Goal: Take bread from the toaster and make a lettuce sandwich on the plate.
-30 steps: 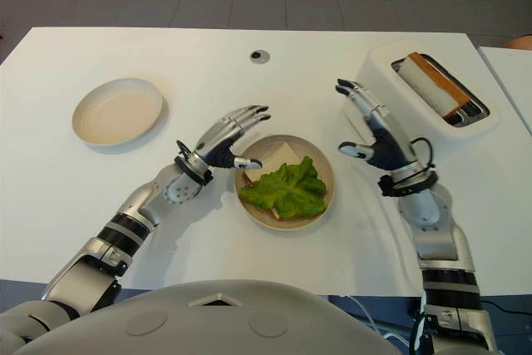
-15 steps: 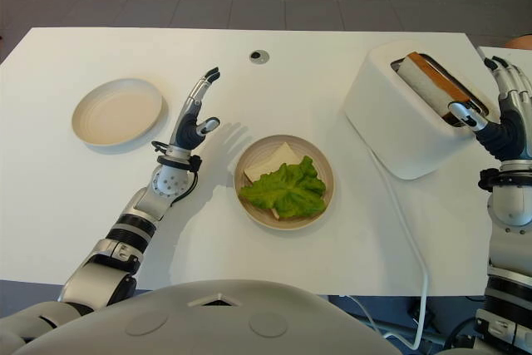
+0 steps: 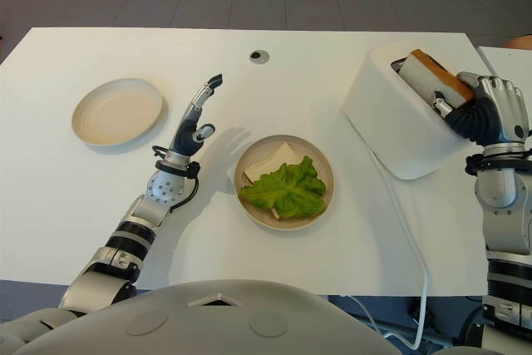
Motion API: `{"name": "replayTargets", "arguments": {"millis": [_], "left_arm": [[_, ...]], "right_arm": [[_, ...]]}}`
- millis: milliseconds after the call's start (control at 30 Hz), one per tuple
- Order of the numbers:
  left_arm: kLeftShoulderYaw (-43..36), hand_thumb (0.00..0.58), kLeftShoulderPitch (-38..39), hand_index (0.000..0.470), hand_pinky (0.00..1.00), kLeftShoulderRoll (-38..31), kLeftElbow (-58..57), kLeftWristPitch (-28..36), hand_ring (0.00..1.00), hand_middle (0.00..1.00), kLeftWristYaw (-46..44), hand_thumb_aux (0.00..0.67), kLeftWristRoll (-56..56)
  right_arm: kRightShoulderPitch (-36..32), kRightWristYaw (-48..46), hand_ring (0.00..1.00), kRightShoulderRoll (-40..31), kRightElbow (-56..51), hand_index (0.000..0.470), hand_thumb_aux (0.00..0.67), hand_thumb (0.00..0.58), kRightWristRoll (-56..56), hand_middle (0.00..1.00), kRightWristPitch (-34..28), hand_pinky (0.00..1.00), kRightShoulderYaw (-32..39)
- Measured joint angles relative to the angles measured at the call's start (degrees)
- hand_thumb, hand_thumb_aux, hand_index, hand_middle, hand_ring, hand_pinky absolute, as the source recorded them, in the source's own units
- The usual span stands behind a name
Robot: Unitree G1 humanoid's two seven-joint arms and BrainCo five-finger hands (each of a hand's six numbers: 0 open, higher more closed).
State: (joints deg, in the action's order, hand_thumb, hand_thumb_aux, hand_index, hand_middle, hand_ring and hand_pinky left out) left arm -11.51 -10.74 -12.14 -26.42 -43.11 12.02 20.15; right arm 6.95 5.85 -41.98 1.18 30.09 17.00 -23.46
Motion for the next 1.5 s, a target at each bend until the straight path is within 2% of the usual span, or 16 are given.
{"name": "replayTargets", "arguments": {"millis": [200,333,400,467,567,667,800,1133,1333,1500], "left_arm": [[0.0,0.000,0.4,0.000,0.00,0.9,0.0,0.0,0.00,0.00,-0.1,0.000,0.0],[0.0,0.000,0.5,0.000,0.00,1.2,-0.2,0.0,0.00,0.00,0.0,0.000,0.0],[0.1,0.000,0.6,0.000,0.00,1.3,-0.2,-0.1,0.00,0.00,-0.1,0.000,0.0],[0.2,0.000,0.7,0.000,0.00,1.3,-0.2,-0.4,0.00,0.00,-0.1,0.000,0.0],[1.0,0.000,0.8,0.000,0.00,1.2,-0.1,-0.9,0.00,0.00,0.0,0.000,0.0],[2.1,0.000,0.8,0.000,0.00,1.5,0.0,-1.1,0.00,0.00,1.0,0.000,0.0],[5.5,0.000,0.8,0.000,0.00,1.7,0.0,-1.1,0.00,0.00,2.9,0.000,-1.9],[6.7,0.000,0.6,0.000,0.00,2.4,-0.7,-1.7,0.00,0.00,0.7,0.000,-4.2],[5.5,0.000,0.5,0.000,0.00,2.9,-2.2,-2.9,0.00,0.00,-0.7,0.000,-3.9],[5.2,0.000,0.1,0.000,0.00,3.6,-3.2,-3.7,0.00,0.00,-1.0,0.000,-3.9]], "right_arm": [[-3.2,8.0,1.00,1.5,4.1,0.470,0.670,0.580,0.6,1.00,1.3,1.00,-2.5],[-8.8,17.1,1.00,3.7,7.3,0.470,0.670,0.580,-4.1,1.00,8.6,1.00,-7.2],[-9.3,13.6,1.00,5.3,9.0,0.470,0.670,0.580,-12.5,1.00,11.4,1.00,-5.1],[-8.5,6.4,1.00,5.9,10.8,0.470,0.670,0.580,-21.9,1.00,12.4,1.00,0.0],[-5.8,-8.6,1.00,5.9,13.8,0.470,0.670,0.580,-34.8,1.00,10.4,1.00,10.1],[-3.3,-17.8,1.00,7.4,11.6,0.470,0.670,0.580,-38.1,1.00,7.3,1.00,17.7],[-0.8,-24.6,1.00,9.8,7.8,0.470,0.670,0.580,-38.5,1.00,7.2,1.00,23.4],[-5.7,-35.7,1.00,11.5,-4.7,0.470,0.670,0.580,-39.5,1.00,7.1,1.00,25.3],[-5.1,-37.7,1.00,15.6,-3.5,0.470,0.670,0.580,-42.2,1.00,5.9,1.00,25.6],[-1.1,-36.8,1.00,17.8,0.3,0.470,0.670,0.580,-42.3,1.00,5.0,1.00,25.4]]}}
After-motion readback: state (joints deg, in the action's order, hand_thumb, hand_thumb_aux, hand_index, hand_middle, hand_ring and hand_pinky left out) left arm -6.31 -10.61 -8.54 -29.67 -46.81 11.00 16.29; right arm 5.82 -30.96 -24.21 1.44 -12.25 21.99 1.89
